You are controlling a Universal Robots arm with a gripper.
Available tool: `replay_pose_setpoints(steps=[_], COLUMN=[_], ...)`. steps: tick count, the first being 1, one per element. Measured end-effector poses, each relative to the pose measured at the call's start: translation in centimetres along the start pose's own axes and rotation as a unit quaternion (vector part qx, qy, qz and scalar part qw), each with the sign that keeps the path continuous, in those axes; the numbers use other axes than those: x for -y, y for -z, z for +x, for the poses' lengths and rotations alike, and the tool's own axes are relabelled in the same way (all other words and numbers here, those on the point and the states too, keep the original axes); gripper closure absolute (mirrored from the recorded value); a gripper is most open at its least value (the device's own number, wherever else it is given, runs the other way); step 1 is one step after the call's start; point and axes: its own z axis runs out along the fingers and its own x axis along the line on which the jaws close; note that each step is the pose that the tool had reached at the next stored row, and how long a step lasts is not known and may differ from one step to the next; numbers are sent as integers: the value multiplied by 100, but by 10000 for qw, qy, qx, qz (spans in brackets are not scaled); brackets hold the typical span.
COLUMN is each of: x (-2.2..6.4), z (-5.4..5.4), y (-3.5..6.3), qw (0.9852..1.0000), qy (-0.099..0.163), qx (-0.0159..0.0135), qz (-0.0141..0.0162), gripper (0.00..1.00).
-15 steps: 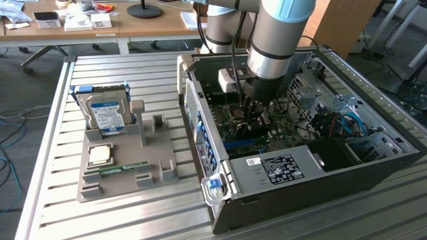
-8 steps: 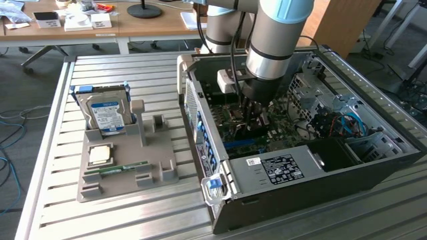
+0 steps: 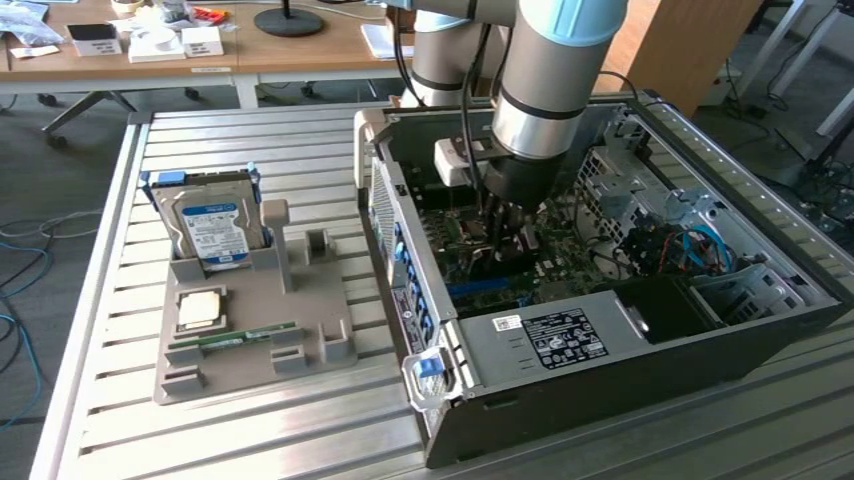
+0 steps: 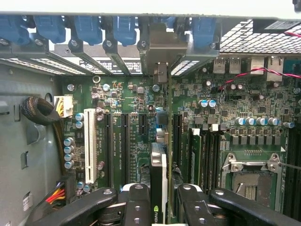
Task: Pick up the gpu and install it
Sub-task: 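Insert the gpu into the slot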
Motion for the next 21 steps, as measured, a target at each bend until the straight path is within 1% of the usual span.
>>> replay_pose_setpoints(steps=[3, 5, 11, 21], x=[1, 4, 18, 17], z=[1, 1, 0, 2], y=[6, 7, -3, -80], qw=[10000, 10000, 10000, 10000], qy=[0, -1, 0, 0], qx=[-14, -17, -19, -19], qz=[0, -1, 0, 1], gripper=[73, 73, 73, 73])
